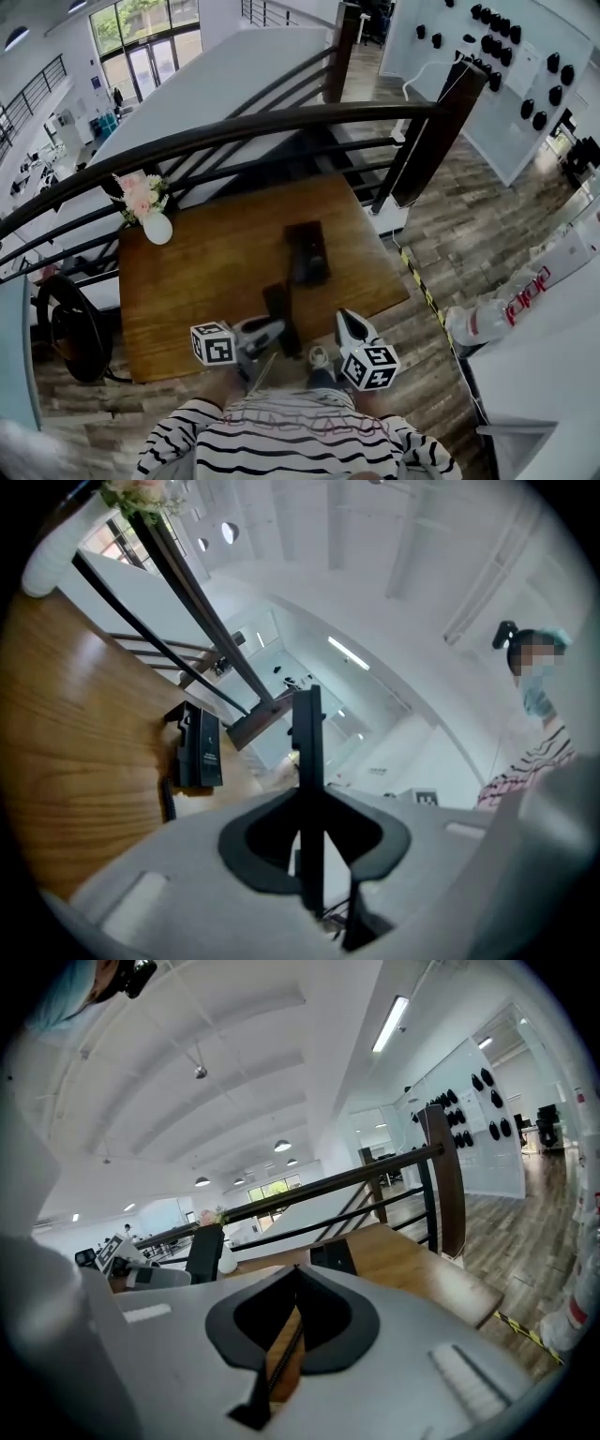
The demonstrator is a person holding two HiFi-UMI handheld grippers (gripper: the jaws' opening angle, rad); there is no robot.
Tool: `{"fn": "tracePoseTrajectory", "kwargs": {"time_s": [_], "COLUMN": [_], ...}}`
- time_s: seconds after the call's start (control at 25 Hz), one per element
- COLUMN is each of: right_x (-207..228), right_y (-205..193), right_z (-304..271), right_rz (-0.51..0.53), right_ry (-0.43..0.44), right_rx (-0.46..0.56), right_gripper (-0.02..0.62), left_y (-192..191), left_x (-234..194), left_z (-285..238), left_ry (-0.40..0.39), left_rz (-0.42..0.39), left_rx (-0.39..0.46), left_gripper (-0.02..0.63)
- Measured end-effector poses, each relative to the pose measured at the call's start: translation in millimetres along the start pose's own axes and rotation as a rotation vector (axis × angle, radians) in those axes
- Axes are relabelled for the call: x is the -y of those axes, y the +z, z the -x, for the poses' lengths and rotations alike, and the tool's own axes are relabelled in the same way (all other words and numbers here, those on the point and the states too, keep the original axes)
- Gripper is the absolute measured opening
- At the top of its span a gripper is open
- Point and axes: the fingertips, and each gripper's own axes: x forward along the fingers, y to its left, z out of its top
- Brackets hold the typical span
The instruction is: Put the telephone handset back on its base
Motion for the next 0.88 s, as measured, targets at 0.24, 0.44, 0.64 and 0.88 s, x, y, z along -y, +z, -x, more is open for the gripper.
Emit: {"fn": "tracePoseTrajectory", "kwargs": {"time_s": [0.24, 0.44, 0.64, 0.88], "right_x": [39, 64, 91, 118], "right_y": [25, 33, 36, 37], "right_z": [-48, -79, -104, -123], "right_rz": [0.029, 0.03, 0.028, 0.028], "right_ry": [0.073, 0.124, 0.163, 0.196], "right_rx": [-0.035, -0.064, -0.097, -0.128], "right_gripper": [0.002, 0.002, 0.002, 0.002], "left_y": [29, 42, 55, 60], "left_x": [-33, -61, -94, -129], "left_z": [-41, -67, -98, -130], "left_ry": [0.041, 0.066, 0.086, 0.086], "left_rz": [0.002, -0.004, -0.011, -0.021], "left_rx": [0.04, 0.027, 0.018, -0.007], "left_gripper": [0.075, 0.075, 0.075, 0.075]}}
